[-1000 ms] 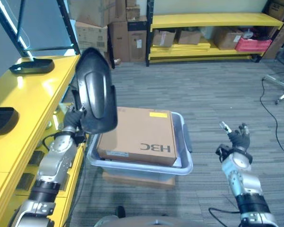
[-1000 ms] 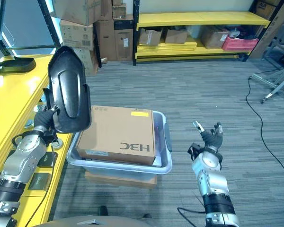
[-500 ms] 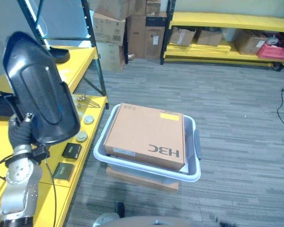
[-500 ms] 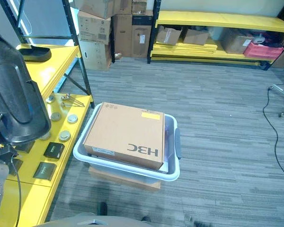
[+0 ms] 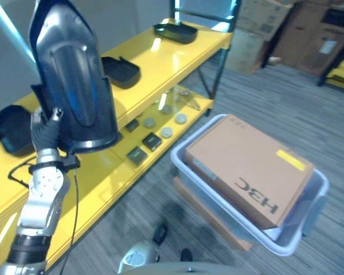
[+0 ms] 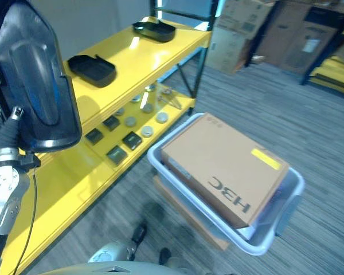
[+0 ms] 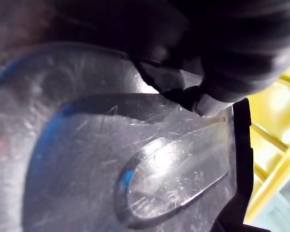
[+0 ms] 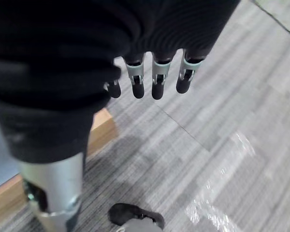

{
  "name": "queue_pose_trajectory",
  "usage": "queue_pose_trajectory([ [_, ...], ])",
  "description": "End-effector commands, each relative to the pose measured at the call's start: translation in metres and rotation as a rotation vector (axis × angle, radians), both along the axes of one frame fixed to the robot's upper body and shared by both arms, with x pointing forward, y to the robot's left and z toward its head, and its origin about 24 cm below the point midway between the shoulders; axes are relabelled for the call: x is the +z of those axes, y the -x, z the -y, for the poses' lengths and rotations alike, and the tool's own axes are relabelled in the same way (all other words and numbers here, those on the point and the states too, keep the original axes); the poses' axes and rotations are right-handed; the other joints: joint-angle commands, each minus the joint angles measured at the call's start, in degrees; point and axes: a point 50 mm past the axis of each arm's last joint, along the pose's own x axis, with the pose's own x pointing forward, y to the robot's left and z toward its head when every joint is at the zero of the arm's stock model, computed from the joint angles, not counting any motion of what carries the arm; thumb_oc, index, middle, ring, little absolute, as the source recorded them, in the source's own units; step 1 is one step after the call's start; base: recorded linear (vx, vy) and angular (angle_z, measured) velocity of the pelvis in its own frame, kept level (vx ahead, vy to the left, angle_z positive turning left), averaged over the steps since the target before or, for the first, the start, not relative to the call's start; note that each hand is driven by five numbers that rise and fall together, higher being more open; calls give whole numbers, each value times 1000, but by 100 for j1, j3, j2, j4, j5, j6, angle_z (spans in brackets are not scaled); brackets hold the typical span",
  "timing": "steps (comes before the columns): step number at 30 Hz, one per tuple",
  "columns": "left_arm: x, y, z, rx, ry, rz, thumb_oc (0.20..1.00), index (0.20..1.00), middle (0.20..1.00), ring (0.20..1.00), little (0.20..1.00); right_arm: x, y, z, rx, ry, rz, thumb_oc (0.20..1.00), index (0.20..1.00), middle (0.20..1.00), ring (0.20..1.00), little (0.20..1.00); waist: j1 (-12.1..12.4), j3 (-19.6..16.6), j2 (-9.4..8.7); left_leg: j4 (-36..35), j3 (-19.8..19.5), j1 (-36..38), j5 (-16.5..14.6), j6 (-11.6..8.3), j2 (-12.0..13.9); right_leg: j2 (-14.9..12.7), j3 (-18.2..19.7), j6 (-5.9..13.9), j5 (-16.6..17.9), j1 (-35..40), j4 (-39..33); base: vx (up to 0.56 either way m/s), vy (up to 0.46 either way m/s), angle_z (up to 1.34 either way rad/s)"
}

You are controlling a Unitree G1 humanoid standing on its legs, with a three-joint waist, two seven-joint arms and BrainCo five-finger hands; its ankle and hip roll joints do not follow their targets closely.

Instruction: Move parts from the plastic box to the shelf.

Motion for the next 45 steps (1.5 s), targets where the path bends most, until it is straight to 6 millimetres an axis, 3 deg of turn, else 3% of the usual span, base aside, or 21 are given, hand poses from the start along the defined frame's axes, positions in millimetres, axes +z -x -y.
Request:
queue_pose_trajectory([
  [1, 37, 9, -16, 76, -60, 181, 200, 200, 200, 200, 200, -11, 18, -24, 32, -84, -61, 1000, 1000, 1000, 1000, 1000, 1, 36, -280, -455, 95, -178, 793, 299, -334, -123, 103, 489, 189, 145, -177, -259, -162, 48],
  [4, 30, 12, -21, 45, -45, 153, 200, 200, 200, 200, 200, -12, 29, -26, 9, -97, -89, 1000, 1000, 1000, 1000, 1000, -89, 225, -299, -455, 1719, -680, 735, 113, 54, -132, -540, 564, 359, 366, -446, -215, -93, 100],
  [5, 28, 13, -20, 45, -43, 151, 200, 200, 200, 200, 200, -13, 31, -27, 19, -96, -97, 1000, 1000, 1000, 1000, 1000, -101, 220, -309, -455, 1933, -687, 790, 86, 180, -159, -674, 565, 426, 384, -547, -181, 34, 214],
  [12, 17, 19, -15, 48, -3, 141, 200, 200, 200, 200, 200, -12, 12, -27, 142, -72, -108, 1000, 1000, 1000, 1000, 1000, -79, 146, -597, 81, 2441, -105, 467, 143, 636, -637, -1198, 547, 583, 462, -919, -113, 103, 88],
  [15, 11, 13, -2, -15, 8, 110, 200, 200, 200, 200, 200, -11, 12, -21, 105, -58, -115, 1000, 1000, 1000, 1000, 1000, -228, -8, -538, -27, 3168, 469, 510, -46, 1110, -808, -1761, 523, 469, 628, -976, 11, 274, 156],
  [16, 8, 11, 4, -23, 14, 97, 200, 200, 200, 200, 200, -9, 7, -15, 111, -54, -122, 1000, 1000, 1000, 1000, 1000, -228, -76, -410, -329, 3209, 661, 589, -132, 1151, -854, -1873, 542, 443, 672, -966, 71, 369, 146],
  [20, 2, 10, 6, -32, 17, 62, 200, 200, 200, 200, 200, -7, 3, -13, 139, -48, -146, 1000, 1000, 1000, 1000, 1000, -174, -126, -286, -436, 3222, 786, 399, -201, 1090, -975, -1917, 627, 356, 814, -918, 102, 291, 114],
  [27, -8, 15, -2, -10, 25, 12, 200, 200, 200, 200, 200, -5, 3, -7, 185, -8, -191, 1000, 1000, 1000, 1000, 1000, 85, -177, -146, -455, 2822, 844, 173, 86, 575, -1357, -1907, 842, 567, 841, -901, 66, 328, 13],
  [30, -5, 15, -8, -30, 6, 9, 200, 200, 200, 200, 200, -7, 3, -11, 186, -23, -174, 1000, 1000, 1000, 1000, 1000, 161, -163, -92, -455, 2681, 879, 31, 328, 257, -1699, -1781, 1045, 671, 726, -719, 30, 345, 6],
  [32, -4, 13, -7, -51, -3, 8, 200, 200, 200, 200, 200, -7, 2, -12, 167, -28, -158, 1000, 1000, 1000, 1000, 1000, 167, -149, -58, -455, 2601, 869, 26, 413, 171, -1831, -1706, 1041, 698, 657, -551, 3, 317, 6],
  [33, -2, 8, -1, -88, -19, 10, 200, 200, 200, 200, 200, -7, 3, -12, 100, -43, -112, 1000, 1000, 1000, 1000, 1000, 114, -65, -2, -448, 2380, 879, 12, 596, 10, -2094, -1449, 1023, 926, 371, 65, -13, 268, 13],
  [34, -2, 7, 0, -99, -27, 10, 200, 200, 200, 200, 200, -7, 3, -12, 74, -49, -94, 1000, 1000, 1000, 1000, 1000, 69, -22, 20, -441, 2296, 893, 10, 640, -32, -2100, -1331, 1002, 965, 282, 274, -8, 322, 33],
  [36, -2, 5, 3, -123, -34, 2, 200, 200, 200, 200, 200, -6, 1, -11, 30, -61, -61, 1000, 1000, 1000, 1000, 1000, -119, 63, 30, -455, 2027, 957, 16, 722, -123, -1833, -795, 966, 1042, -4, 663, 4, 111, 54],
  [37, -1, 3, 5, -129, -33, 2, 200, 200, 200, 200, 200, -6, 0, -11, 33, -66, -52, 1000, 1000, 1000, 1000, 1000, -283, 94, 1, -455, 1866, 945, 43, 720, -168, -1421, -534, 969, 993, -155, 597, -4, 0, 63],
  [40, 3, -1, 8, -125, -32, 17, 200, 200, 200, 200, 200, -7, -2, -15, 74, -72, -46, 1000, 1000, 1000, 1000, 1000, -509, 166, -202, -455, 1731, 1006, 11, 693, -311, -674, -327, 971, 1008, -425, -110, 15, -79, 58],
  [42, 3, 1, 9, -112, -37, 28, 200, 200, 200, 200, 200, -8, -3, -19, 108, -73, -49, 1000, 1000, 1000, 1000, 1000, -524, 213, -291, -455, 1784, 1068, -54, 718, -309, -637, -370, 1011, 1231, -558, -202, 32, -80, 42],
  [45, 3, -2, 14, -126, -29, 23, 200, 200, 200, 200, 200, -7, -4, -16, 145, -70, -63, 1000, 1000, 1000, 1000, 1000, -536, 114, -381, -455, 1761, 975, -43, 703, -350, -460, -369, 888, 1177, -381, -677, 85, -110, 61],
])
